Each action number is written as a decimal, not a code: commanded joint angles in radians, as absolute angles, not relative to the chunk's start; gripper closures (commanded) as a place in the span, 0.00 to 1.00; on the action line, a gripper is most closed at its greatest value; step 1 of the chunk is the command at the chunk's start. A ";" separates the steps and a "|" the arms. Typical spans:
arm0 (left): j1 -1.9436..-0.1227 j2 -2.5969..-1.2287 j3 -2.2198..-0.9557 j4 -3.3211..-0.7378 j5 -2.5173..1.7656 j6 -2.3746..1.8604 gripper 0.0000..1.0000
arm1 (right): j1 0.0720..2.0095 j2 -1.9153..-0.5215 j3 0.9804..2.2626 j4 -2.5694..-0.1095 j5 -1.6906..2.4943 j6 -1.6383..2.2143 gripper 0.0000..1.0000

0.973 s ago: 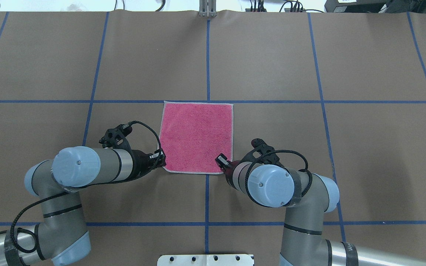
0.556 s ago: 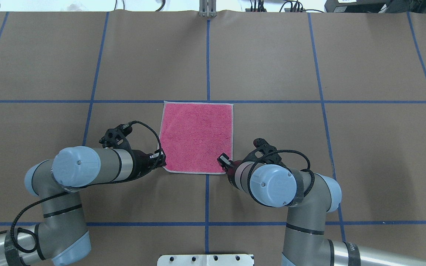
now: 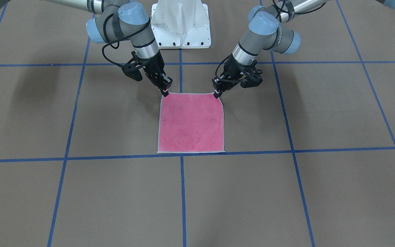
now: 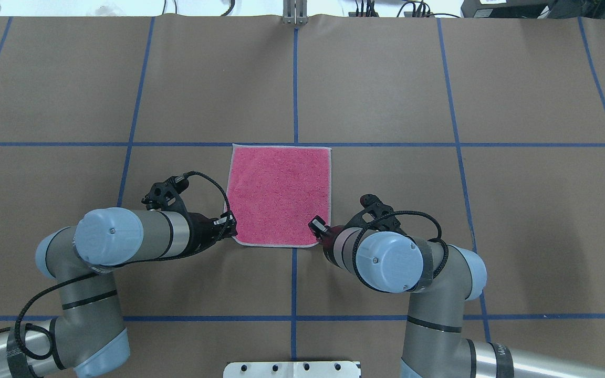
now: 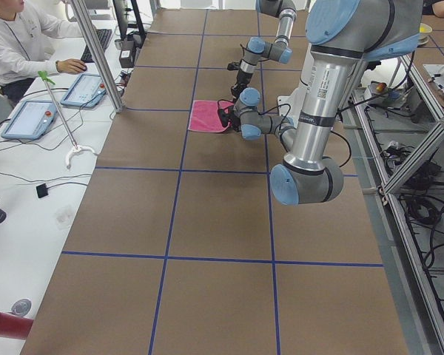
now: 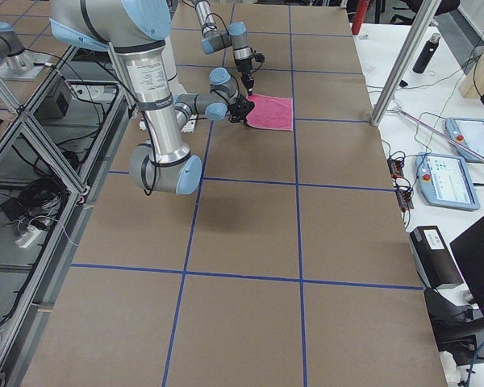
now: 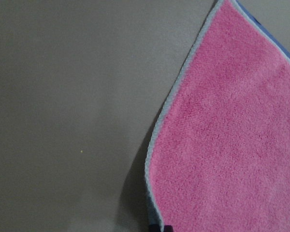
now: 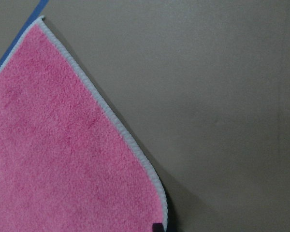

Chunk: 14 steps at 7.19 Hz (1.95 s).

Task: Fold towel twice with both arms
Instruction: 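Lower both grippers and pinch the towel's two nearest corners, then lift the near edge with both grippers and fold it away from the robot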

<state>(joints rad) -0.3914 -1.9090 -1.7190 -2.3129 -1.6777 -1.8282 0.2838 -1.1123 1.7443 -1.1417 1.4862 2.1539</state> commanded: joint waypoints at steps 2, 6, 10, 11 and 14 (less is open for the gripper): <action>-0.393 -1.850 -1.845 -2.306 -1.768 -1.829 1.00 | 0.275 -1.217 1.897 -1.147 1.491 2.154 1.00; -0.387 -1.818 -1.887 -2.301 -1.798 -1.835 1.00 | 0.247 -1.214 1.892 -1.151 1.479 2.148 1.00; -0.437 -1.835 -1.862 -2.299 -1.793 -1.833 1.00 | 0.340 -1.134 1.842 -1.154 1.477 2.141 1.00; -0.461 -1.862 -1.841 -2.299 -1.792 -1.835 1.00 | 0.360 -1.129 1.836 -1.152 1.477 2.137 1.00; -0.512 -1.911 -1.760 -2.299 -1.792 -1.859 1.00 | 0.396 -1.065 1.737 -1.147 1.479 2.129 1.00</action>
<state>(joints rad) -0.4902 -1.8875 -1.7951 -2.2994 -1.7918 -1.8456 0.3810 -1.0845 1.7699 -1.1490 1.4786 2.1313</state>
